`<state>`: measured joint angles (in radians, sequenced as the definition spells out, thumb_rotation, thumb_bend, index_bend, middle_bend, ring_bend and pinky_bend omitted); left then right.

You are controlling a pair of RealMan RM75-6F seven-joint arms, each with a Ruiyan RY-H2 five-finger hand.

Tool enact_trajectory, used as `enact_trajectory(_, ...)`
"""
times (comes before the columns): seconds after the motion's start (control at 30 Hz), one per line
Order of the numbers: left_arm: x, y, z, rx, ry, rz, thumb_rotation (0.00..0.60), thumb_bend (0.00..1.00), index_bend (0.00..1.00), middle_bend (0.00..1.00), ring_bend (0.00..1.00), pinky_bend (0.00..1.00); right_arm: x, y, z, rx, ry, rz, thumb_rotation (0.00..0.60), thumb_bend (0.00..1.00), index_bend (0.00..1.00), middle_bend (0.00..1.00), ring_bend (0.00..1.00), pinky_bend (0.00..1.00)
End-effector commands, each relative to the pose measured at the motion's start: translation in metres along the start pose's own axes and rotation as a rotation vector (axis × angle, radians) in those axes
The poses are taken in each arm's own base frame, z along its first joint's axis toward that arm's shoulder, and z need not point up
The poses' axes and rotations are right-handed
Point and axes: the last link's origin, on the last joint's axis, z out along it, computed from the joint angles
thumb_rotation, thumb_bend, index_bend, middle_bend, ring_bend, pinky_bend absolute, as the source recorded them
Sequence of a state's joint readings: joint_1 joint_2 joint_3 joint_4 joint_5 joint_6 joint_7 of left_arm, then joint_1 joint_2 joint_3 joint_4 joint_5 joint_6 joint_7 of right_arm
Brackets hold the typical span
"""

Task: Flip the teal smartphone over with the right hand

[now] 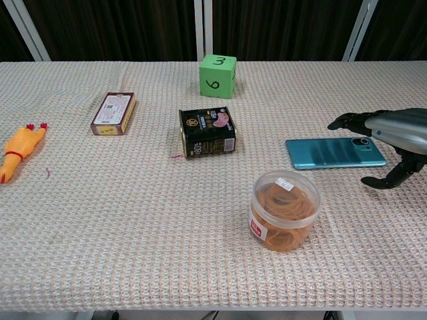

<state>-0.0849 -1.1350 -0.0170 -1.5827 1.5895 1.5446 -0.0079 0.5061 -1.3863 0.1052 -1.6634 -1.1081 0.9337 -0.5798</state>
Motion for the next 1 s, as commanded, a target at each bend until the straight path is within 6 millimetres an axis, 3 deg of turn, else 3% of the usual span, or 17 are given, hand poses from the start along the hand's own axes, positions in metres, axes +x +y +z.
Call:
enact_trajectory(0.03,-0.001,-0.001,0.0,0.004,-0.001,0.0,0.6,0.12,0.28,0.24,0.16,0.34,-0.001,-0.002,0.004,0.012,0.001,-0.01,0.6,0.36,0.0,0.0,0.0,0.0)
enact_trajectory(0.43,-0.004,-0.002,-0.001,0.004,-0.007,0.003,0.6,0.12,0.28,0.24,0.16,0.34,-0.005,-0.005,0.021,0.028,-0.007,-0.048,0.6,0.35,0.0,0.06,0.0,0.0)
enact_trajectory(1.0,-0.006,-0.005,0.001,0.01,-0.015,0.004,0.6,0.12,0.28,0.24,0.16,0.34,-0.008,-0.007,0.028,0.026,0.014,-0.037,0.6,0.35,0.17,0.16,0.0,0.0)
